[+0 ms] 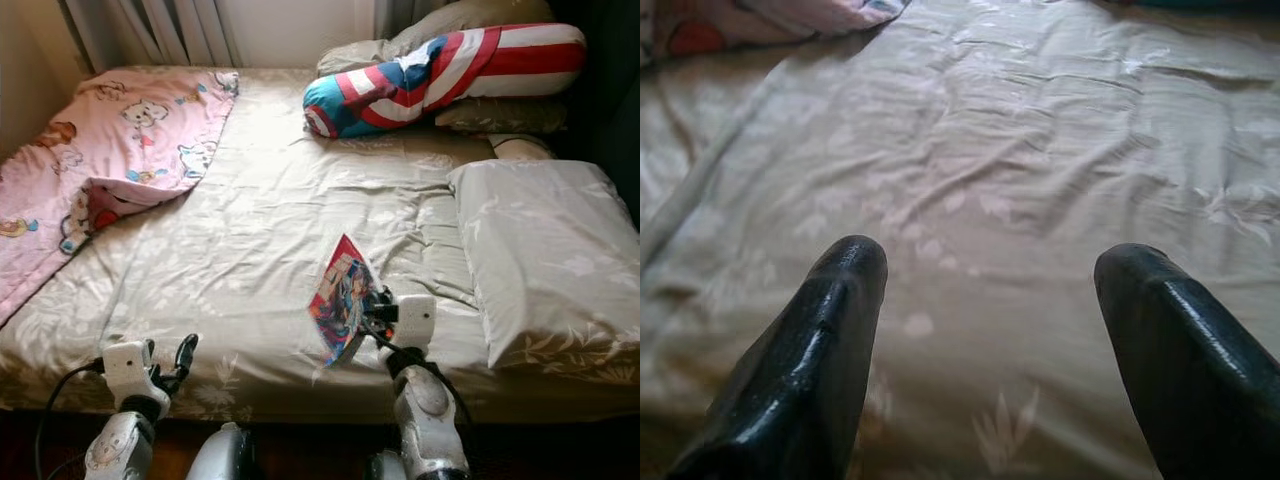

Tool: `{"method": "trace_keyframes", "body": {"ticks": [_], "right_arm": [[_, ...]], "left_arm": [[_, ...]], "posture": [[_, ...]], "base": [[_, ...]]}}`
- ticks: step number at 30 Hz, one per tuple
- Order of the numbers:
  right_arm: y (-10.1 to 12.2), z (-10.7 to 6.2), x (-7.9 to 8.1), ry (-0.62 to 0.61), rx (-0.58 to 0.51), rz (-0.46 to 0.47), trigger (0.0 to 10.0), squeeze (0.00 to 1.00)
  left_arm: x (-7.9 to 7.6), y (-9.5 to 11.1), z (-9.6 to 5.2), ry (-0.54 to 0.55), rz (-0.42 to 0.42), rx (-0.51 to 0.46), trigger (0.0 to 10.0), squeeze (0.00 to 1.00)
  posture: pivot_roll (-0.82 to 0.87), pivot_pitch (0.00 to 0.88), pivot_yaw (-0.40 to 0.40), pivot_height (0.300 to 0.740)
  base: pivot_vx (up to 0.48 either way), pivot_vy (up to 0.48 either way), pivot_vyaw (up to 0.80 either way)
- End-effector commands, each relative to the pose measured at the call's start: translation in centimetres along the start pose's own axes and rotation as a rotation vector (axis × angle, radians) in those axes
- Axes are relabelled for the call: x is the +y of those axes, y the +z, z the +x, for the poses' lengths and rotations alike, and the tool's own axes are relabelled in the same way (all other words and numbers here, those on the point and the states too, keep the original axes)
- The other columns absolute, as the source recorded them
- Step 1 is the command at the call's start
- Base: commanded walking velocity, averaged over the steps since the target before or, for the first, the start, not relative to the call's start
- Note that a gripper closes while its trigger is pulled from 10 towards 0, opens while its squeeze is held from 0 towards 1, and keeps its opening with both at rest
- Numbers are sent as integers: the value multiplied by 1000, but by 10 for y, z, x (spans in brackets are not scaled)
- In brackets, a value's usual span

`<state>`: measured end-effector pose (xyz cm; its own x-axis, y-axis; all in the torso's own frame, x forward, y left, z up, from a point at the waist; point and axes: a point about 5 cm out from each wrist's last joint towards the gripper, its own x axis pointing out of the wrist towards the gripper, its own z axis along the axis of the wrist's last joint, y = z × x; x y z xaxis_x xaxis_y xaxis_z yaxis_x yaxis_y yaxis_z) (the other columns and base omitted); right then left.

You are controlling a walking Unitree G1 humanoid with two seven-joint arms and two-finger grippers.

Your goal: Clean up the room

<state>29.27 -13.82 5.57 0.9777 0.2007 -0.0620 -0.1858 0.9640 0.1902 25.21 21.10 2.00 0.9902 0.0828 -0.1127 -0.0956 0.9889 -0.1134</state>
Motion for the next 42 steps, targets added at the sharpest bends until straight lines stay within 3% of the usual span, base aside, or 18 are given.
{"method": "trace_keyframes", "body": {"ticks": [1,17,24,30,31,32,33,34,38,39,40,42], "right_arm": [[7,0,-7,-22,-39,-2,10000,0],[9,2,-6,-23,-45,8,10000,0],[13,11,4,50,-40,40,10000,0],[23,25,1,-6,-72,248,10000,0],[27,30,0,-12,-94,376,10000,0],[27,30,0,-12,-94,376,10000,0],[28,34,-4,-23,-111,501,10000,0],[28,34,-6,-26,-114,527,10000,0],[18,34,-27,-121,-92,653,10000,0],[3,28,-45,-230,-32,748,10000,0],[-4,25,-52,-278,-3,804,10000,0],[-11,20,-57,-308,27,820,10000,0]], "left_arm": [[-2,-2,-1,-2,-3,13,10000,0],[-3,-3,-2,-7,-2,18,10000,0],[-2,-3,-2,-12,3,20,10000,0],[-2,-3,-3,-18,8,21,10000,0],[-2,-2,-4,-21,11,20,10000,0],[-2,-2,-4,-21,11,20,10000,0],[0,-2,-5,-23,14,20,10000,0],[0,-2,-5,-24,15,19,10000,0],[4,-1,-9,-25,28,20,10000,0],[8,0,-13,-30,44,24,10000,0],[10,0,-15,-33,54,26,10000,0],[14,1,-19,-33,65,28,10000,0]], "posture": [[-78,136,20,649],[-78,141,24,649],[-77,152,30,649],[-64,168,42,649],[-58,172,45,649],[-58,172,45,649],[-51,177,49,649],[-49,179,51,649],[-15,197,71,649],[0,207,79,649],[5,212,82,649],[19,227,94,649]], "base": [[262,0,0],[180,0,0],[0,0,0],[0,0,0],[0,0,0],[0,0,0],[0,0,0],[0,0,0],[0,0,0],[0,0,0],[0,0,0],[0,0,0]]}}
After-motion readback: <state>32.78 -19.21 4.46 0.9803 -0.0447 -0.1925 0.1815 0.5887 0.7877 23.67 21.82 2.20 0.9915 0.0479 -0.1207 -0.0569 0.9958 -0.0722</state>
